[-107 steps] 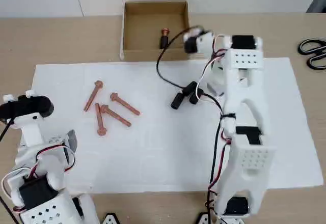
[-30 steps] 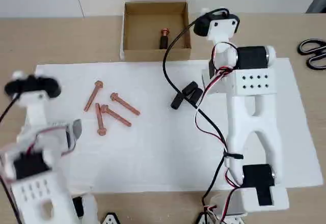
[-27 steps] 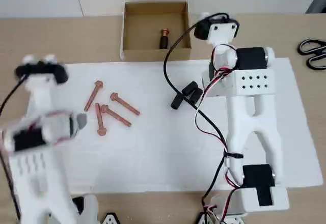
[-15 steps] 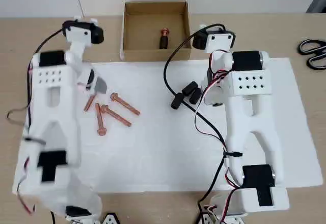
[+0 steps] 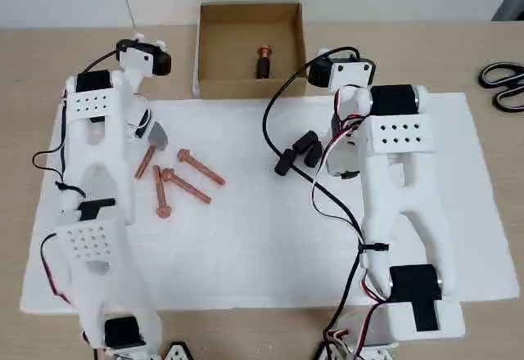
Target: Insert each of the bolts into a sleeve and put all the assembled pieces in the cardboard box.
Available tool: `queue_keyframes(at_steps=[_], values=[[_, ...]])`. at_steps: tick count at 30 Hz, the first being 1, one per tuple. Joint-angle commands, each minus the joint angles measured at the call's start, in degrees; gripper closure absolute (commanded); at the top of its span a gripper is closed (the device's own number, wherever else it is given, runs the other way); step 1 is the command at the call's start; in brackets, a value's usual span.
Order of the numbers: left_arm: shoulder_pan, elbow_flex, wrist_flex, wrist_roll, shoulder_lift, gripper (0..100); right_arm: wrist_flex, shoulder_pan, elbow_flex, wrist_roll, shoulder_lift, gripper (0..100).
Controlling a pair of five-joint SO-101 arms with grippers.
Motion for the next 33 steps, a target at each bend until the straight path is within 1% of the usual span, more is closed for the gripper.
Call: queue_keyframes(at_steps=[1,5,10,16,18,20,21,29,33], values=[[-0.09,-4.18,0.44,-0.97,0.97,75,-0.48,0.48,-0.09,0.0,-3.47,99.5],[-0.18,-6.29,0.18,-1.67,4.04,76,-0.48,0.48,-0.09,0.0,-3.47,99.5],[0.0,-10.24,0.18,-1.67,8.35,85,-0.48,0.48,-0.09,0.0,-3.47,99.5],[0.0,-13.76,1.05,-1.32,11.25,86,-0.48,0.48,-0.09,0.0,-3.21,99.5],[0.53,-15.69,2.55,-1.32,11.25,91,-0.48,0.48,-0.09,0.0,-3.21,99.5],[1.23,-18.15,4.92,-1.58,11.25,99,-0.48,0.4,-0.09,0.0,-3.21,99.5],[1.67,-19.38,5.98,-1.58,11.34,100,-0.48,0.4,-0.09,0.0,-3.21,99.5],[5.36,-28.18,15.74,-1.32,11.16,100,-0.48,0.4,-0.09,0.0,-3.21,99.5],[5.89,-32.57,15.65,1.85,7.82,100,-0.48,0.31,-0.09,0.0,-3.21,99.5]])
